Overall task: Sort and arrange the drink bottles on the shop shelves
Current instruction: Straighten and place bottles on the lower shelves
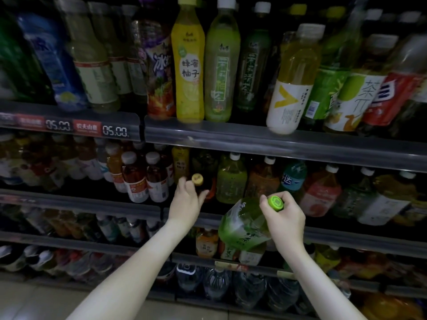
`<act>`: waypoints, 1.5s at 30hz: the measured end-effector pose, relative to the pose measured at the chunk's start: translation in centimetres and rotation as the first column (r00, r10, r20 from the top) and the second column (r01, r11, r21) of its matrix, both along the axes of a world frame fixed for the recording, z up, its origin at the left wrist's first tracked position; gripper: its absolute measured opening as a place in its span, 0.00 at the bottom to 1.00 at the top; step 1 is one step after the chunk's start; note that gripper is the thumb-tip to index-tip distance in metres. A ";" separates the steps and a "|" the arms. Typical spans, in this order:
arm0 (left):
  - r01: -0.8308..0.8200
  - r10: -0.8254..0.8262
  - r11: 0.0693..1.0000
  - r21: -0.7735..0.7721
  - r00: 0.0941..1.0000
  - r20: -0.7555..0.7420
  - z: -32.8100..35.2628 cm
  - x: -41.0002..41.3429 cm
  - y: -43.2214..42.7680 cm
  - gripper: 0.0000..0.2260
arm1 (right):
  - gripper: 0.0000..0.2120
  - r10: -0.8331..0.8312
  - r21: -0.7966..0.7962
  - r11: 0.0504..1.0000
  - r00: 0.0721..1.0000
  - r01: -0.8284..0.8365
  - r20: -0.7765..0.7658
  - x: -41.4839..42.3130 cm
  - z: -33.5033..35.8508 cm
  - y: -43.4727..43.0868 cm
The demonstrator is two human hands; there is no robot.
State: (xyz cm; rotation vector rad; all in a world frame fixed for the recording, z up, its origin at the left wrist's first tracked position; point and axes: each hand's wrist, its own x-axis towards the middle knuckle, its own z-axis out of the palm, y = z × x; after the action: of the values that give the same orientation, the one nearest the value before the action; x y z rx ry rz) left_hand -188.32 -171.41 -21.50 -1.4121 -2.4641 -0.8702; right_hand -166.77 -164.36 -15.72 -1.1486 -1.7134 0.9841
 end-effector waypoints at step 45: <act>-0.349 0.347 0.848 0.400 0.934 0.079 8.5 -1.7 -16.0 0.14 | 0.23 0.265 0.061 0.947 0.873 -0.316 0.410 -18.2 -1.5 1.7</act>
State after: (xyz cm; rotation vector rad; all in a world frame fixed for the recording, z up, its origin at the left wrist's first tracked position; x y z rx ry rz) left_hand -190.01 -187.46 -12.99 -0.7891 -2.2525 -1.2041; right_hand -184.97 -162.65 -17.25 -1.0772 -2.2974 0.8381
